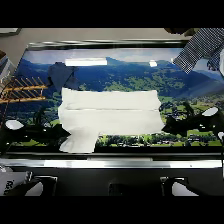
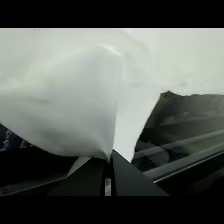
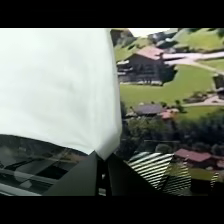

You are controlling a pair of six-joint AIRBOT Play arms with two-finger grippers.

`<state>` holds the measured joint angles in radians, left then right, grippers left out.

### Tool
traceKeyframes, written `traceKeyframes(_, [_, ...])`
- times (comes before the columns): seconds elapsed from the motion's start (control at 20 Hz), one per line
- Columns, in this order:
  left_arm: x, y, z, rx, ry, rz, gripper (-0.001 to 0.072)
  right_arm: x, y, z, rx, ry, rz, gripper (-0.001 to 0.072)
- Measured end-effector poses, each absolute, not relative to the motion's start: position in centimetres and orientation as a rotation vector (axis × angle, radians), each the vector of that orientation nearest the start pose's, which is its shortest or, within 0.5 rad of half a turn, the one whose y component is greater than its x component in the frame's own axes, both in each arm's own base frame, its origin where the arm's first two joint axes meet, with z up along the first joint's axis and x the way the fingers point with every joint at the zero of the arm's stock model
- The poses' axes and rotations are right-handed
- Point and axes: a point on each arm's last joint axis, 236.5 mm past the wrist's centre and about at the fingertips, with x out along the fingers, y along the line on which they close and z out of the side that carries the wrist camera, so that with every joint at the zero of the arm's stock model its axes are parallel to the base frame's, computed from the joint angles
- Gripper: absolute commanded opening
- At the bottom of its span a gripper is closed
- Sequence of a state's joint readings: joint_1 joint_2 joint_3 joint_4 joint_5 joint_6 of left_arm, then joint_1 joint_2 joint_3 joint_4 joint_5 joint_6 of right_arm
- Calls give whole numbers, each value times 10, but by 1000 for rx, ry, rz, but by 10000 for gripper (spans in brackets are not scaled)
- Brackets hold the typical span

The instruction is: Fold the clothes and pants, and hang the long-sleeved shirts on hangers.

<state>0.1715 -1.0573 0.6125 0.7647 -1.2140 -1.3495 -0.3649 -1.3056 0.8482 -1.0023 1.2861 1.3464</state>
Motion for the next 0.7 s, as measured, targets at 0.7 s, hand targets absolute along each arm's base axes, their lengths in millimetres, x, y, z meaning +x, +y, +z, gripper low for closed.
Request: traceKeyframes(0.7, [207, -102, 46, -766, 1469, -224, 18, 242, 13, 14, 553, 1473, 111, 33])
